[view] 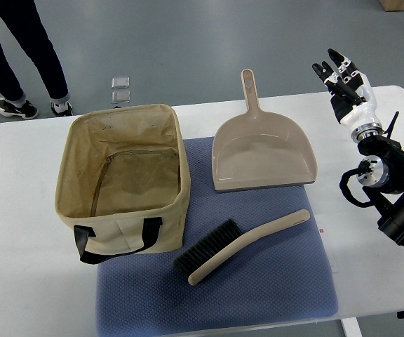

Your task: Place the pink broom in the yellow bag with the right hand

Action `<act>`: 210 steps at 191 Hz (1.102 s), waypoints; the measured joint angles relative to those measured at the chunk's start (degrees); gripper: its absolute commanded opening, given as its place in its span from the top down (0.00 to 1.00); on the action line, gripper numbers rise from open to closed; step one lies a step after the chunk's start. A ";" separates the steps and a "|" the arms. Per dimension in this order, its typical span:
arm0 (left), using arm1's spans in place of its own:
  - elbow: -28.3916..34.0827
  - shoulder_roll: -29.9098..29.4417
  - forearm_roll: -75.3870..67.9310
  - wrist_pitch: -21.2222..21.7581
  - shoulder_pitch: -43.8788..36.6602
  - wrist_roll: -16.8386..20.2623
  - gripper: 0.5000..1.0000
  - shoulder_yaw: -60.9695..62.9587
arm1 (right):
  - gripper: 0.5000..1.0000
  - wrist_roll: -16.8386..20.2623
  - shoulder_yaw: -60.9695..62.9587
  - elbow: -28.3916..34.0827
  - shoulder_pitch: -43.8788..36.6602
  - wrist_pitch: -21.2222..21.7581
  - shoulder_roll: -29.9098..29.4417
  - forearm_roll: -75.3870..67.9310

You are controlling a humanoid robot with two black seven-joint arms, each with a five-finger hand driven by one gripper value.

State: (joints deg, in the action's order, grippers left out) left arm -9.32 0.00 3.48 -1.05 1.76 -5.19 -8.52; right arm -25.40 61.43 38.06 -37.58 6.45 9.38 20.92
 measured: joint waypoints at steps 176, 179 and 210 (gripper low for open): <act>-0.04 0.00 0.04 -0.08 0.05 -0.35 0.00 0.00 | 0.14 0.69 -6.60 0.00 -5.53 -0.48 5.62 4.36; -0.04 0.00 0.04 -0.08 0.05 -0.35 0.00 0.01 | 0.14 0.70 -6.92 0.00 -5.69 -0.49 5.95 4.42; -0.01 0.00 0.04 -0.08 0.06 -0.35 0.00 0.01 | 0.14 0.78 -12.00 -0.06 -8.71 -0.56 9.36 4.62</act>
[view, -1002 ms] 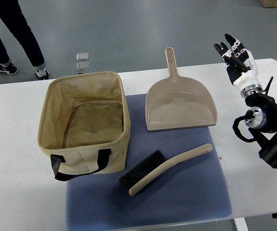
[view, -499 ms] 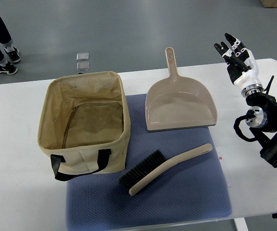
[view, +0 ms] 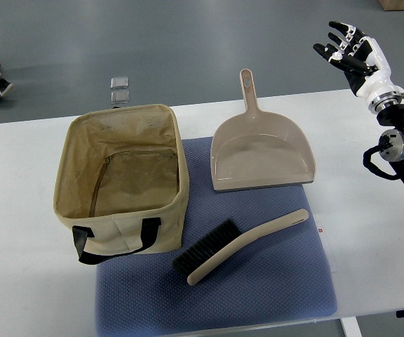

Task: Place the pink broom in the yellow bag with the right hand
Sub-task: 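Reach the right hand over the dustpan toward the brush handle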

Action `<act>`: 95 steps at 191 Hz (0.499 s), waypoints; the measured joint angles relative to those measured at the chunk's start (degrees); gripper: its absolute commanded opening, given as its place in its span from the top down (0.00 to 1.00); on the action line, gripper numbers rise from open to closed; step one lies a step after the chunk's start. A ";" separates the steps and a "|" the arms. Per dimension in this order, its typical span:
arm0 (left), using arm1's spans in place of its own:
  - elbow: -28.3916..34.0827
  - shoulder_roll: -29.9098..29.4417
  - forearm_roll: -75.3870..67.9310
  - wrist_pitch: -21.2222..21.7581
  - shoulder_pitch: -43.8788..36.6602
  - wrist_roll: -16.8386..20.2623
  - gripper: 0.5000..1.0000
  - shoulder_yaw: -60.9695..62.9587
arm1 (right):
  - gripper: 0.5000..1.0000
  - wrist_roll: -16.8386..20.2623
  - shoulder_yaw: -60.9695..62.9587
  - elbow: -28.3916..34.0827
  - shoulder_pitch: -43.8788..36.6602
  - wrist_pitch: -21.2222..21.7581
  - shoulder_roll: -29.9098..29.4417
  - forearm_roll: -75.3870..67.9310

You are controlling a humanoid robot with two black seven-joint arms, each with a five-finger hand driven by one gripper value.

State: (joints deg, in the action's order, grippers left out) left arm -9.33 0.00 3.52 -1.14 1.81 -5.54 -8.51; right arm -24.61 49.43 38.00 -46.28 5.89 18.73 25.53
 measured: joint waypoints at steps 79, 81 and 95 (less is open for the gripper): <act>0.02 0.00 0.00 0.00 0.02 0.00 0.00 0.00 | 0.14 -0.40 -26.75 0.97 -9.04 0.09 7.89 4.26; 0.02 0.00 0.00 0.00 0.02 0.00 0.00 0.00 | 0.14 -0.46 -27.52 1.05 -9.24 0.09 8.08 4.77; 0.02 0.00 0.00 0.00 0.01 0.00 0.00 0.00 | 0.14 -0.64 -30.94 2.30 -10.00 0.13 9.67 8.64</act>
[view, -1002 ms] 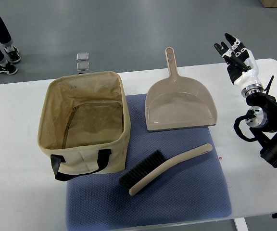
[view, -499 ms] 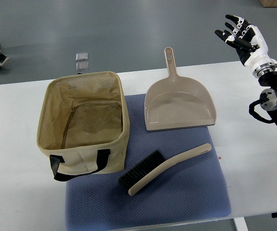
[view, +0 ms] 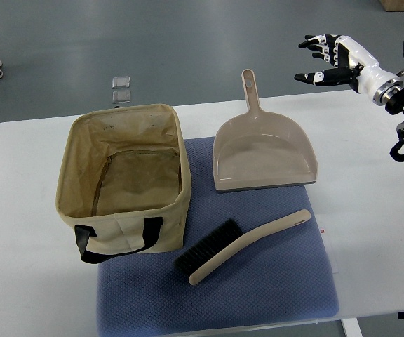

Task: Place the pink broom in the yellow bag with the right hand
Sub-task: 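Reach the right hand over the dustpan toward the brush handle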

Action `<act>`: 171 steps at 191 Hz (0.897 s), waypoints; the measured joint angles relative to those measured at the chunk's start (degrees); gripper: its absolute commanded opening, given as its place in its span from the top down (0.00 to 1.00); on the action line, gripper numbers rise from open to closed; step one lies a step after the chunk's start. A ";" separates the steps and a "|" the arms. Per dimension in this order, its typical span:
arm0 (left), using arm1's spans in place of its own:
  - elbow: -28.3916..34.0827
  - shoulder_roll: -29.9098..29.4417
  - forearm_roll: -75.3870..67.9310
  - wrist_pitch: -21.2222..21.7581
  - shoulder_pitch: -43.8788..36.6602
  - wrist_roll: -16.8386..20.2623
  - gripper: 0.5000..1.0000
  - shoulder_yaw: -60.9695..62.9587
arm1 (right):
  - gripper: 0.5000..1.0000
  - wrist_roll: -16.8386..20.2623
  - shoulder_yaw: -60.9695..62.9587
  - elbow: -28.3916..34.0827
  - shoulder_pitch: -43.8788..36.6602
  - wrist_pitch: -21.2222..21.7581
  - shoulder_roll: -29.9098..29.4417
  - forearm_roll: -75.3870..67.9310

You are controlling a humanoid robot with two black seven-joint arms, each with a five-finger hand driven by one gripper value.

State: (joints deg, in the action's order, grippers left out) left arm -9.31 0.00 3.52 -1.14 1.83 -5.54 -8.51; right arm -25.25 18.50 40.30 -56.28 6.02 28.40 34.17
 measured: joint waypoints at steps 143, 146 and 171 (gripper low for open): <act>0.00 0.00 0.00 0.00 0.01 0.00 0.00 -0.01 | 0.14 0.61 -13.32 29.07 -1.54 2.01 13.21 43.41; 0.00 0.00 0.00 0.00 0.01 0.00 0.00 -0.01 | 0.14 0.61 -13.50 29.16 -1.55 2.00 13.23 43.54; 0.00 0.00 0.00 0.00 0.01 0.00 0.00 -0.01 | 0.14 0.62 -14.26 29.85 -1.57 1.97 13.28 44.89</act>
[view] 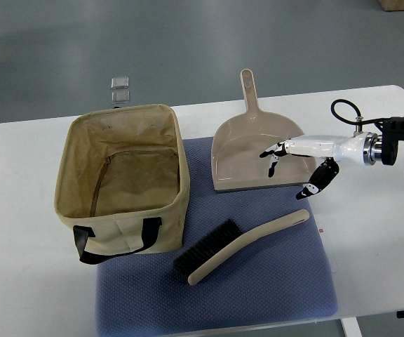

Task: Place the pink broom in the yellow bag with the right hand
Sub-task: 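Reach the right hand over the dustpan toward the brush handle, then lower the right hand and close fingers around the beige brush handle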

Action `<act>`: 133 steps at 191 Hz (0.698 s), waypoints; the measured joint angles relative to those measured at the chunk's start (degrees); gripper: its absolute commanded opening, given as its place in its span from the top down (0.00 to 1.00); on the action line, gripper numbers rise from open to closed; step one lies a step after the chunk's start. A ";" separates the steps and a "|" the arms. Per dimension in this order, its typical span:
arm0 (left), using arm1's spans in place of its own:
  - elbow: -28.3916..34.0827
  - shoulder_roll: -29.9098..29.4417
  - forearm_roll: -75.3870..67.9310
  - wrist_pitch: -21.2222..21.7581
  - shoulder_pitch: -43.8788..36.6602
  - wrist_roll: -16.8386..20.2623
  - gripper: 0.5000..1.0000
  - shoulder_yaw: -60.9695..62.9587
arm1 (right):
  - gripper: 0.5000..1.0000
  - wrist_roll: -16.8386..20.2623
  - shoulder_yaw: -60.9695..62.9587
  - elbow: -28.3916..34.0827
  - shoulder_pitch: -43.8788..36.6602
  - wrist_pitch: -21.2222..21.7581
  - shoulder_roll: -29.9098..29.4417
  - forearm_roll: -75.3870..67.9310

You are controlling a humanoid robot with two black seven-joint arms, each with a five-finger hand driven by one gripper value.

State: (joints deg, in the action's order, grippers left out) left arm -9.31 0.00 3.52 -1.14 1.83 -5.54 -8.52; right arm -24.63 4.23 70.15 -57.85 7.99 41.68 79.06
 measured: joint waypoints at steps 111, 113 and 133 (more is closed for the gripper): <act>0.00 0.00 0.00 0.00 0.00 0.00 0.00 0.00 | 0.14 -0.02 -1.28 8.68 1.40 1.62 1.70 9.06; -0.01 0.00 0.00 0.00 0.00 0.00 0.00 0.00 | 0.14 0.02 -1.25 8.68 1.44 1.55 1.67 9.03; -0.01 0.00 0.00 0.00 0.00 0.00 0.00 0.00 | 0.14 1.10 -0.91 8.56 2.04 0.75 1.51 8.74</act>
State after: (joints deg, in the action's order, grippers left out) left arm -9.32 0.00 3.52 -1.14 1.83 -5.54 -8.53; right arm -23.52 3.32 78.71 -55.80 8.74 43.18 87.80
